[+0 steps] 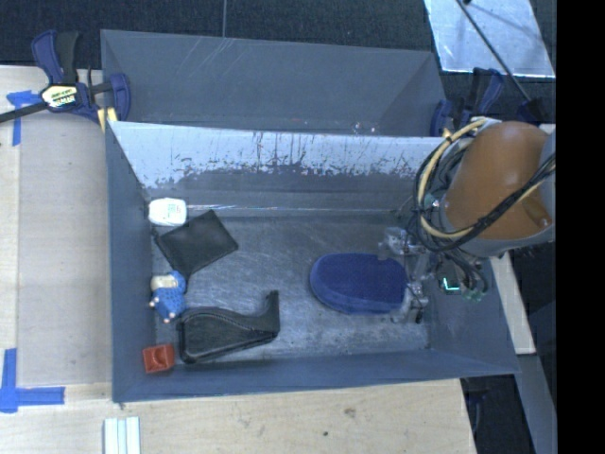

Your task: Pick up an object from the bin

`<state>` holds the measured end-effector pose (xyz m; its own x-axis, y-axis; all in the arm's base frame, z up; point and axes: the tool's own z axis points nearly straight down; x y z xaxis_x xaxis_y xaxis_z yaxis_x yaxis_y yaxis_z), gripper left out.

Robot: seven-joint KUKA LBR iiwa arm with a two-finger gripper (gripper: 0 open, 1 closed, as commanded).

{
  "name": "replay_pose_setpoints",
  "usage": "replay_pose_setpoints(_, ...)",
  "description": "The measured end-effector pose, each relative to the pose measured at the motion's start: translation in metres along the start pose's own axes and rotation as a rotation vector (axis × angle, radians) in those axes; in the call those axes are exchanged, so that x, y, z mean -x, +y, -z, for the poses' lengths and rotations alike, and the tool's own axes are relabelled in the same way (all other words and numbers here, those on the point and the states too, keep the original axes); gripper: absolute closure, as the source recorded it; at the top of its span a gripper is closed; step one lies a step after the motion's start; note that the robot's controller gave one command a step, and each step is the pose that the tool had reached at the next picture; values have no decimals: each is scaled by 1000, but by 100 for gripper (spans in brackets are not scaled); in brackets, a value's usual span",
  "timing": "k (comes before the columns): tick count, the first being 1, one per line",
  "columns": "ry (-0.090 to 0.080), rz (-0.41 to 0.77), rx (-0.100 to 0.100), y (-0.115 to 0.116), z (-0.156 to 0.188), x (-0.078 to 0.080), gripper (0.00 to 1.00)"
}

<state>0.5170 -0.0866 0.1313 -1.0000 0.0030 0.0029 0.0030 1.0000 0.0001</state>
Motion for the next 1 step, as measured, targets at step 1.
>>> replay_pose_setpoints(1, -7, -3, 0, -1, -63, 15, 0)
